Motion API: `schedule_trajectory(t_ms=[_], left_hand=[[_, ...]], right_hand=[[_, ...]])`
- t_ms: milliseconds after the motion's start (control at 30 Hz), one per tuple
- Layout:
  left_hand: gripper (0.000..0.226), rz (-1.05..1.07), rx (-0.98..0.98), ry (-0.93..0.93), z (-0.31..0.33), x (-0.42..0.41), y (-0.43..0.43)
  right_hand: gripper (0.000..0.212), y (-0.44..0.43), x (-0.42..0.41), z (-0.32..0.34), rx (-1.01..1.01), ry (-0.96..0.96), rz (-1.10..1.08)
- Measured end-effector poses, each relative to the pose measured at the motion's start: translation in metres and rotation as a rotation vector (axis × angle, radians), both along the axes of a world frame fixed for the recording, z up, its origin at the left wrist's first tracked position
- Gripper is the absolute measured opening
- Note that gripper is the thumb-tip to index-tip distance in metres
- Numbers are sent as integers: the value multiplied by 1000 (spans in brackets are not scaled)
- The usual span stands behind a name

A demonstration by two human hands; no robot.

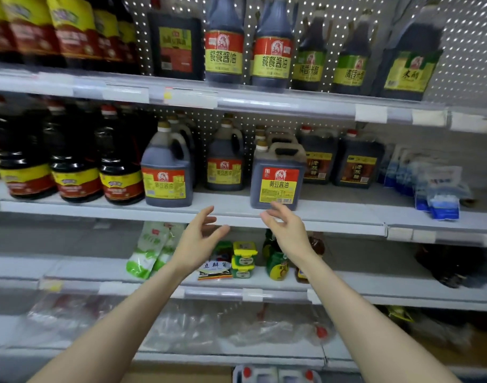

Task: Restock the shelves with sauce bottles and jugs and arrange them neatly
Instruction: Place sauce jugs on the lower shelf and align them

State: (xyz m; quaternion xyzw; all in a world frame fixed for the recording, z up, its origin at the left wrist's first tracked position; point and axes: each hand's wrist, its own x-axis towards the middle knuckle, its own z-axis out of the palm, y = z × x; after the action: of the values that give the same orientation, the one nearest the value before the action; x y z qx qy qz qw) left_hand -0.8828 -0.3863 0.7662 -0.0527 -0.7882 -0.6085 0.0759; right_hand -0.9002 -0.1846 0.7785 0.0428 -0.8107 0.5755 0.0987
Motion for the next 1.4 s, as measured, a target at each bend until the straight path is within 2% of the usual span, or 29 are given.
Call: schedule_trajectory(t_ms=[233,433,567,667,900,1167,1267,1400], left_hand=[[57,111,-29,-21,-13,47,-68],[52,169,34,-144,-78,63,-132],[48,195,16,-252,-151,67,-188],[54,212,5,-337,-205,63,-238],[46,288,-41,-595,-346,78,-345],[34,357,-12,-889,-497,124,-390],[38,381,-16,-970,-554,146,-398],[28,381,-21,-1022,-602,165,-401]], right_hand=[[51,-71,36,-13,-35,-67,99],[47,-133,43,-73,-7,-198,159],[46,-185,36,-142,39,-319,206],[42,-231,29,-196,64,-411,216],[42,-336,38,-354,103,-697,260],[44,-393,73,-515,208,-962,303],[41,-407,90,-577,245,-1053,331],[43,-417,110,-638,235,-1153,346]])
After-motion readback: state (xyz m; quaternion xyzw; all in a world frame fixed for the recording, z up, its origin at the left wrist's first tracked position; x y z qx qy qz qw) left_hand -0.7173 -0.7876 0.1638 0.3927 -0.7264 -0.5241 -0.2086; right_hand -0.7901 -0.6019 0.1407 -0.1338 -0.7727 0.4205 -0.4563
